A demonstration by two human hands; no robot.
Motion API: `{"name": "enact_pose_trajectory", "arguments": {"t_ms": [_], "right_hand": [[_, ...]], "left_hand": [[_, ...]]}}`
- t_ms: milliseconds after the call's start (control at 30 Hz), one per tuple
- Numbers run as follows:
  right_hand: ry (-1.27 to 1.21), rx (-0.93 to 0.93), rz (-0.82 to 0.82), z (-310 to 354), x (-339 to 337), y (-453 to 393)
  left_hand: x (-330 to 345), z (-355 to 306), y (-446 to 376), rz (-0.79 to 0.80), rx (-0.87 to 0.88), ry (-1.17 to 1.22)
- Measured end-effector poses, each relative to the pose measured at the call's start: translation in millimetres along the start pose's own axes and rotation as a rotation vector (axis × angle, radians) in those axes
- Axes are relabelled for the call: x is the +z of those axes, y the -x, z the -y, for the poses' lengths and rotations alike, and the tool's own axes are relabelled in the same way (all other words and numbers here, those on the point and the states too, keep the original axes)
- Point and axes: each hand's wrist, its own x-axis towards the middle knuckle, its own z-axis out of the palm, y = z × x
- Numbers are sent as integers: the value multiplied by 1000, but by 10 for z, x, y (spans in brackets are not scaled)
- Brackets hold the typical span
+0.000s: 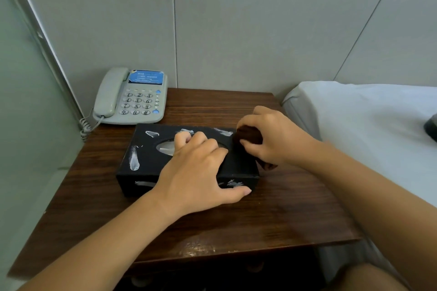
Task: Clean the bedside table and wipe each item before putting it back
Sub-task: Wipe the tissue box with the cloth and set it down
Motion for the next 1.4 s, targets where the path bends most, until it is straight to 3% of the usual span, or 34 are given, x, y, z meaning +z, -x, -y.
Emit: {"name": "enact_pose_trajectory", "arguments": {"t_ms": [133, 433, 600, 700, 800, 967, 1067, 1233, 1400], "right_hand": [[-66, -81, 163, 97, -100, 269], [-52, 60, -8, -157, 38, -227], [-97, -14, 103, -122, -112, 213], [-104, -32, 194, -106, -210, 453], [-101, -7, 144, -50, -179, 526], [-162, -61, 211, 17, -167, 601], [-135, -92, 229, 13, -162, 543], [-57, -86, 88, -30, -80, 179], [-76, -97, 142, -52, -120, 255]], "left_hand": [[34, -35, -2, -85, -15, -15], [35, 41, -9, -107, 67, -17], [74, 130, 50, -203, 214, 41], [-23, 108, 81, -90, 285, 67], [-199, -244, 37, 100, 75, -24], [-200, -520, 24, 165, -143, -66], [-185, -453, 23, 153, -137, -46], [-193, -254, -69, 216, -73, 4], [-166, -60, -120, 265, -16, 74]]}}
